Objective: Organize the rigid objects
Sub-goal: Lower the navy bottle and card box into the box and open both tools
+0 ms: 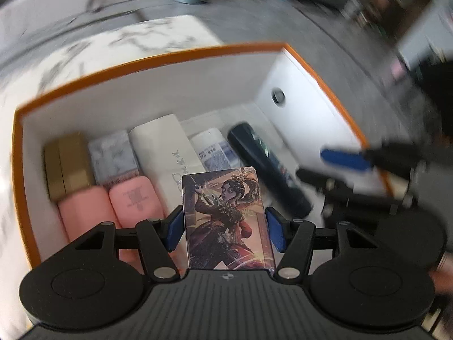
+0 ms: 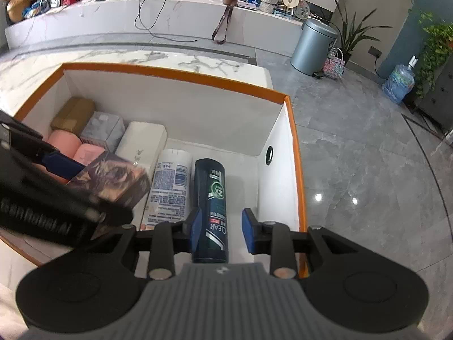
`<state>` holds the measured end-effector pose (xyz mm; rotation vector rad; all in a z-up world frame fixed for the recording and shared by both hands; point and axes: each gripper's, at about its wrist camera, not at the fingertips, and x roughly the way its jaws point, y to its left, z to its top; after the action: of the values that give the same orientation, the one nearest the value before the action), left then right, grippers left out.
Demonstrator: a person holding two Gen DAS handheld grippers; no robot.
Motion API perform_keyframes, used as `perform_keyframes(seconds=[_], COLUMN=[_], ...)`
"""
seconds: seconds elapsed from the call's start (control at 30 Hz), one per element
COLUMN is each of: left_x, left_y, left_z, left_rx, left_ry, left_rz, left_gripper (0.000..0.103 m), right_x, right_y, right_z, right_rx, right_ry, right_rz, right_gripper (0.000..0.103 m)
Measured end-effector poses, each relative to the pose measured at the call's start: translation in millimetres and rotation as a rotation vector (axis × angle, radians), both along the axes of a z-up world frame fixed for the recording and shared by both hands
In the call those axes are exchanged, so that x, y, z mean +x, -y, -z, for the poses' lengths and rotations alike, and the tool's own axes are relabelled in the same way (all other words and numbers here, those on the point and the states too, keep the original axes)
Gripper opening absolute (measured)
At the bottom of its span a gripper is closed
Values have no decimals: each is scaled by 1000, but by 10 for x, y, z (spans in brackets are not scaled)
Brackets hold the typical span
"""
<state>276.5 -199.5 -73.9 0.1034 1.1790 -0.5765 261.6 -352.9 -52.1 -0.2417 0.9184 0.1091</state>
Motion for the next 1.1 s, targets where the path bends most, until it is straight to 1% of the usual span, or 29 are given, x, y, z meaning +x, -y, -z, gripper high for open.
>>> perform_keyframes(seconds=[0.07, 0.13, 0.27, 0.37, 0.5, 0.57, 0.77, 0.8, 0.9, 1.03, 1.1], left_x=[-19, -45, -119, -185, -170, -175, -187, -190, -204, -260, -284], left_y=[14, 32, 56, 85, 57, 54, 10, -10, -86, -145, -187], left_z=[0, 20, 23, 36, 34, 38, 20, 7, -47, -110, -134], left_rx=[56, 89, 114, 137, 131, 136, 112, 106, 56, 59, 59], left_ry=[25, 42, 67, 92, 78, 71, 56, 56, 32, 54, 67], left_rz=[73, 139, 282, 364, 395, 396, 380, 376, 362, 343, 318], left_gripper=[69, 69, 69, 69, 69, 69, 69, 69, 68, 68, 68], right_x=[-14, -26, -55, -63, -84, -94, -122, -132, -152, -169, -182], right_y=[11, 6, -41, -84, -150, -181, -286, -311, -371, -445, -472], right_z=[-2, -11, -27, -20, -22, -16, -8, -12, -18, -26, -46], right_rx=[11, 22, 43, 51, 54, 51, 63, 57, 48, 43, 43], right_ry=[7, 10, 11, 8, 2, -3, -23, -22, -24, -32, -31], right_rz=[18, 27, 23, 23, 15, 8, 0, -4, -13, -19, -17], right_gripper=[30, 30, 30, 30, 31, 31, 31, 32, 33, 33, 33])
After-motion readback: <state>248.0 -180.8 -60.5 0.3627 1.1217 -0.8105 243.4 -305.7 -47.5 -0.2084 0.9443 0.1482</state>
